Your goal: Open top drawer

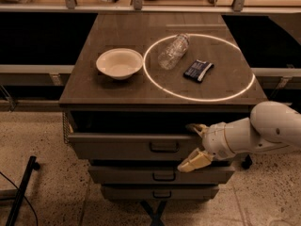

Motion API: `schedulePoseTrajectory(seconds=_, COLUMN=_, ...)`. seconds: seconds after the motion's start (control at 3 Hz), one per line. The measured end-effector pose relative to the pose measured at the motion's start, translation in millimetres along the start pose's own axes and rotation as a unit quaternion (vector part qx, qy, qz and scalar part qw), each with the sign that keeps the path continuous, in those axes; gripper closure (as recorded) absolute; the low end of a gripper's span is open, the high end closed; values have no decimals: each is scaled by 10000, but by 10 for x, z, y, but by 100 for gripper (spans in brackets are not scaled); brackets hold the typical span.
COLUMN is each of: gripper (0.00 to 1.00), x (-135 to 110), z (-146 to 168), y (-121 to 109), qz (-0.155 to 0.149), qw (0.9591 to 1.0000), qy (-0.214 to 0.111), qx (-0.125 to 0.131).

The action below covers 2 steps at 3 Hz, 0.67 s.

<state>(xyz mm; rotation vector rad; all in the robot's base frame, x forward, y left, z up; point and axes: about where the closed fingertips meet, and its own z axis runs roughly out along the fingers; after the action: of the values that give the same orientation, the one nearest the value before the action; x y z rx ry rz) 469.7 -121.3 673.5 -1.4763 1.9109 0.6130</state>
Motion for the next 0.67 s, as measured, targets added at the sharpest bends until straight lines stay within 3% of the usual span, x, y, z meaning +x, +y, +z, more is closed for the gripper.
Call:
schedulePoseTrajectory(seconds=0.33, gripper=21, x=-24, z=-23, y=-1, qz=0, qw=10000, qy=0, qx=0)
schedulePoseTrajectory(seconds=0.67, gripper=0, x=-39, z=-39, y=-1, qz=-1, qw=10000, qy=-1, qx=1)
